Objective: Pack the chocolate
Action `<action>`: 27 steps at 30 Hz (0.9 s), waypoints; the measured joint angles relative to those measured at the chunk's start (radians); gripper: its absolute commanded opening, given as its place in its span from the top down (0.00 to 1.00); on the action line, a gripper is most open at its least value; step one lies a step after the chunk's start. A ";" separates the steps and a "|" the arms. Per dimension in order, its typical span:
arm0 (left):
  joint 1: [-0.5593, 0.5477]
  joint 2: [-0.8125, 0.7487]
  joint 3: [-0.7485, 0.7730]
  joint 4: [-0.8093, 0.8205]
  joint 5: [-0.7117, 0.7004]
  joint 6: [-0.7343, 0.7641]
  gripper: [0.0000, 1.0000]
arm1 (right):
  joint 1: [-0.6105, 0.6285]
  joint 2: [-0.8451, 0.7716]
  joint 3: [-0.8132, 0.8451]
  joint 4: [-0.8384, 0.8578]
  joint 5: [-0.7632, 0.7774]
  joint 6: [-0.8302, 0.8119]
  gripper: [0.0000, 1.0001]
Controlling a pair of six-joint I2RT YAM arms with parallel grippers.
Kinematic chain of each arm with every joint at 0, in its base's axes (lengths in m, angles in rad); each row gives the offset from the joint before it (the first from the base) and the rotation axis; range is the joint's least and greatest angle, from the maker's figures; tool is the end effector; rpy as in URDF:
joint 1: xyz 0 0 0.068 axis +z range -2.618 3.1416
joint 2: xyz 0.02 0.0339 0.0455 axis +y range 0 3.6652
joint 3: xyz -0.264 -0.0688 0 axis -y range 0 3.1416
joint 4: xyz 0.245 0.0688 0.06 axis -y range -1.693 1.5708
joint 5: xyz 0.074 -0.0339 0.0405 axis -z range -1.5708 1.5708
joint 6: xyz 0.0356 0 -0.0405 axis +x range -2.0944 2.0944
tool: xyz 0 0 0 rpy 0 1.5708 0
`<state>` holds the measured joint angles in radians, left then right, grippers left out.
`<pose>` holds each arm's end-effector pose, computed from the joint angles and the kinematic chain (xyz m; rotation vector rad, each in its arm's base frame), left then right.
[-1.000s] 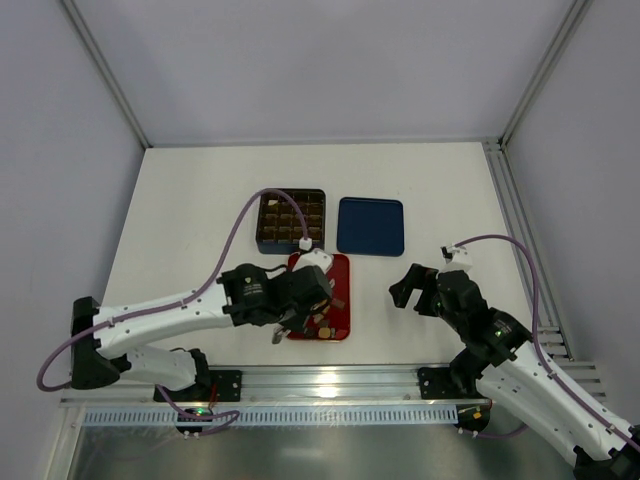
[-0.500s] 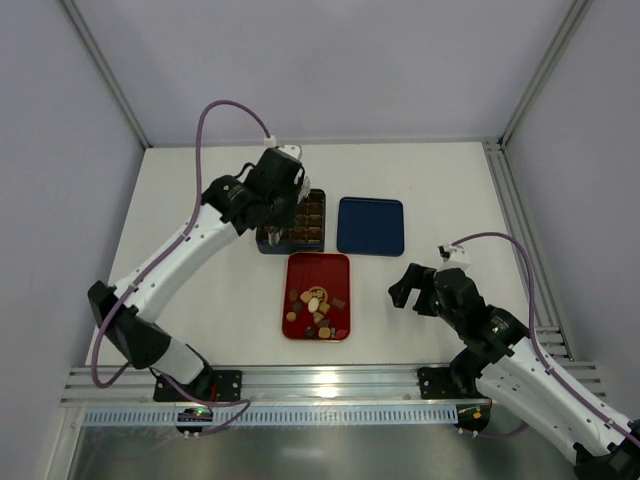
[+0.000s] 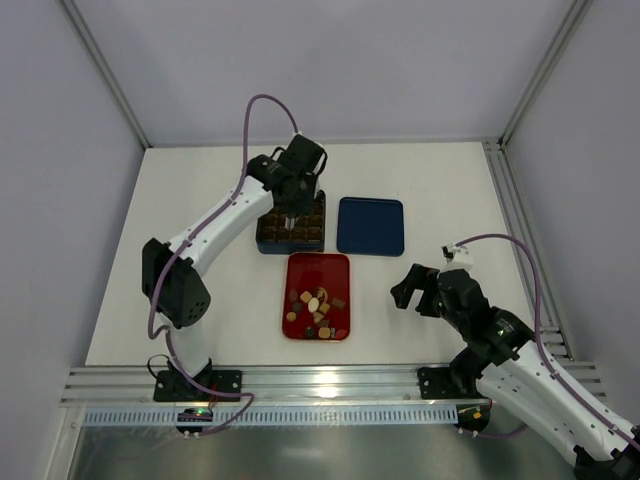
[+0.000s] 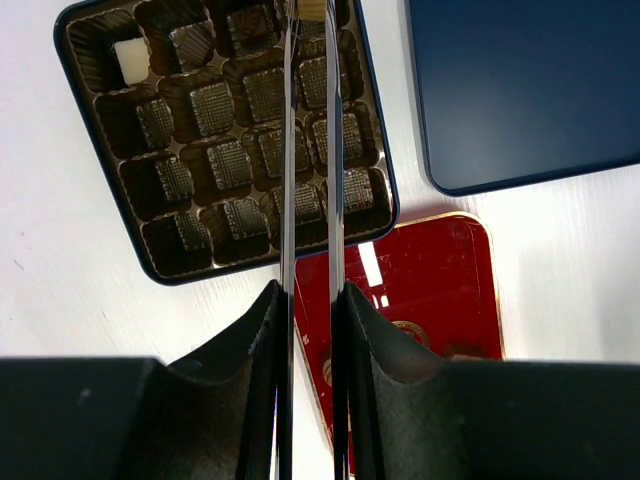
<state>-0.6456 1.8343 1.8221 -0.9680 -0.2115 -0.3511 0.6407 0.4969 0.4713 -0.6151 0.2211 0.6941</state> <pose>0.3201 -0.2317 0.3350 0.2895 2.5069 -0.1316 0.1021 0.0664 0.2281 0.1842 2.2316 0.4994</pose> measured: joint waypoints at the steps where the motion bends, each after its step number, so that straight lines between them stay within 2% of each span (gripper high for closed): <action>1: 0.000 0.005 0.002 0.000 0.002 0.002 0.75 | 0.000 0.000 0.000 -0.001 0.000 0.000 0.00; 27: 0.008 0.078 0.002 0.022 -0.003 0.020 0.67 | 0.000 -0.008 0.000 -0.006 0.000 0.001 0.00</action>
<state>-0.6380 1.9121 1.8244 -0.9463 -0.2146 -0.3313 0.6407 0.4885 0.4713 -0.6216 0.2207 0.6949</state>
